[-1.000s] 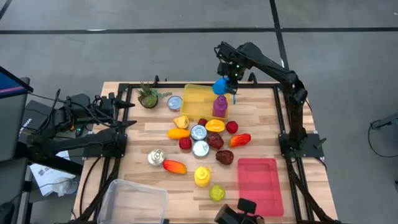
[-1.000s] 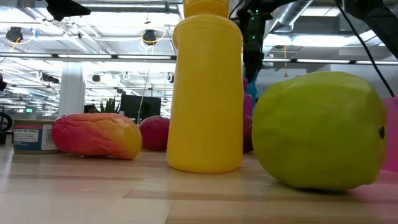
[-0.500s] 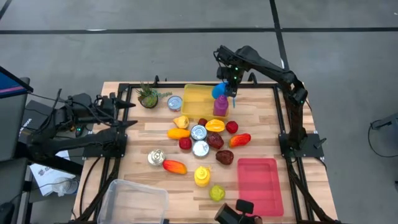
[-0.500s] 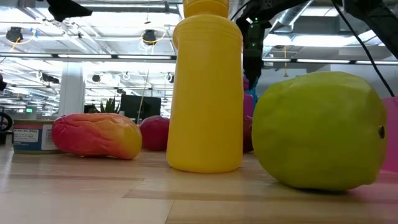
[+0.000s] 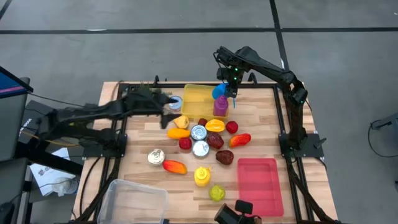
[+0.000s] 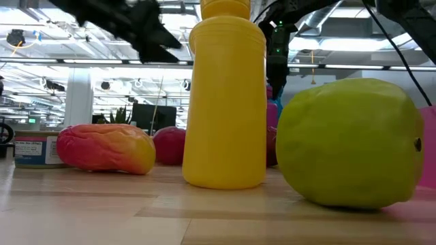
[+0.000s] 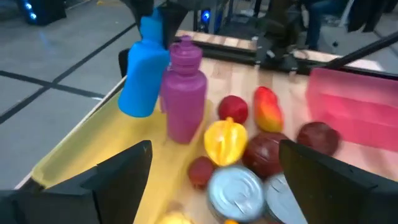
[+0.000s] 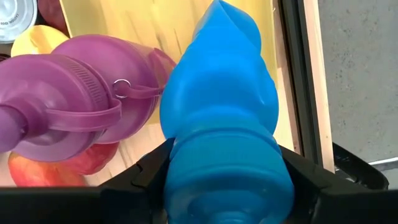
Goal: Pick & Place Food Item
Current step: Put the blue tumbler into the yellow bin
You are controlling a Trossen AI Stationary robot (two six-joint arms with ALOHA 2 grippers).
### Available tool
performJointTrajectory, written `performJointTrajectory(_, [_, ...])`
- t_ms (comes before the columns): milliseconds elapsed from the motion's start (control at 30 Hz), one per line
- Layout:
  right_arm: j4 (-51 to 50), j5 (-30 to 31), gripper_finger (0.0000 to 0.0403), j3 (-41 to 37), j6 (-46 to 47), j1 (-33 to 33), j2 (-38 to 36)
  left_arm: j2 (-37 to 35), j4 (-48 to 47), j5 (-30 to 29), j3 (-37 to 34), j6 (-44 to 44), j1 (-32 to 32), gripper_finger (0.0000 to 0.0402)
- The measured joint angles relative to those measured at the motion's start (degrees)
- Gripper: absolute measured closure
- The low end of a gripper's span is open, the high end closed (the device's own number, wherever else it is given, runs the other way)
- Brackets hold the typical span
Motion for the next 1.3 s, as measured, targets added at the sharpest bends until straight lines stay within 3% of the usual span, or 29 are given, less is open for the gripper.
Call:
performJointTrajectory(133, [0.2, -0.7, 0.0209, 0.0, -0.2, 0.0, 0.0, 10.1, 2.8, 0.0, 3.5, 0.6, 2.8, 0.008])
performJointTrajectory(300, [0.6, -1.5, 0.0209, 0.0, -0.6, 0.0, 0.0, 13.9, 8.9, 0.3, 4.3, 0.6, 4.9, 0.0089])
performJointTrajectory(800, [0.1, -1.5, 0.0195, 0.0, -0.5, 0.3, 0.0, 12.6, 10.9, 3.4, 4.3, -1.8, 5.8, 0.0092])
performJointTrajectory(1000, [0.2, -1.5, 0.0208, 0.0, -1.5, 0.9, 0.0, 12.6, 10.9, 5.3, 4.3, -2.4, 5.8, 0.0092])
performJointTrajectory(1300, [0.3, -1.5, 0.0172, 0.0, -2.1, 1.0, 0.0, 12.6, 10.9, 5.5, 4.3, -2.5, 5.8, 0.0092])
